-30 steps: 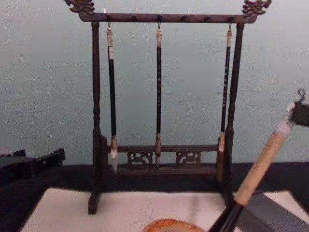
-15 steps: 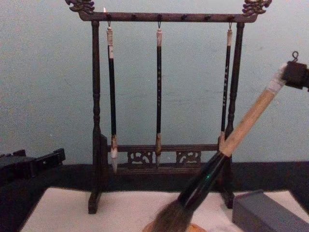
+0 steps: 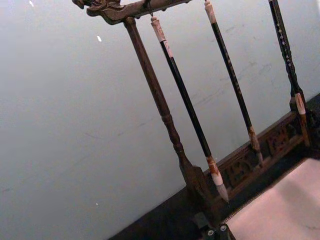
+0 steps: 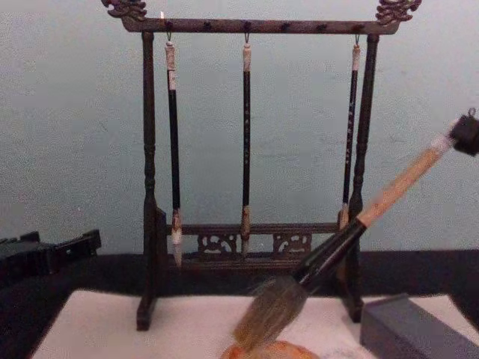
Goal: Pick up the brush from the inkstone, write on the paper, then place the brush back to its original position.
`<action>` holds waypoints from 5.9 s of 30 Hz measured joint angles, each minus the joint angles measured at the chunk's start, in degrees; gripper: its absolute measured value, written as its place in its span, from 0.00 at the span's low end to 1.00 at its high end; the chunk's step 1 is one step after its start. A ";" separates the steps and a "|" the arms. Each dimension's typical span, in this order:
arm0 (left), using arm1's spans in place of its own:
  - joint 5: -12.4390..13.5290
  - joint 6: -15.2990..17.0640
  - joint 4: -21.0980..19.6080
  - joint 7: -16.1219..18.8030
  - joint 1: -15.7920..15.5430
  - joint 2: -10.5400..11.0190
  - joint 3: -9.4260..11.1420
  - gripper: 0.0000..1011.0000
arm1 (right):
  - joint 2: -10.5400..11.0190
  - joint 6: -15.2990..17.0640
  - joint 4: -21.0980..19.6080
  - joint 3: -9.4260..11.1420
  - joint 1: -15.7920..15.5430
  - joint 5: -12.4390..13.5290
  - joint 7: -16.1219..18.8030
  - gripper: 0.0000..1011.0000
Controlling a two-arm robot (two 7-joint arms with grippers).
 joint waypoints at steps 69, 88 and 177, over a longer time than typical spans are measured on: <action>0.00 0.00 0.00 0.00 0.00 0.00 0.00 0.99 | -8.34 6.04 28.59 -5.30 9.76 11.51 3.00 0.16; 0.00 0.00 0.00 0.00 0.00 0.00 0.00 0.99 | -9.67 7.02 34.47 -4.66 11.36 10.62 3.40 0.16; 0.00 0.00 0.00 0.00 0.00 0.00 0.00 0.99 | 12.91 -6.46 -12.83 -7.20 -7.18 -26.52 -17.94 0.99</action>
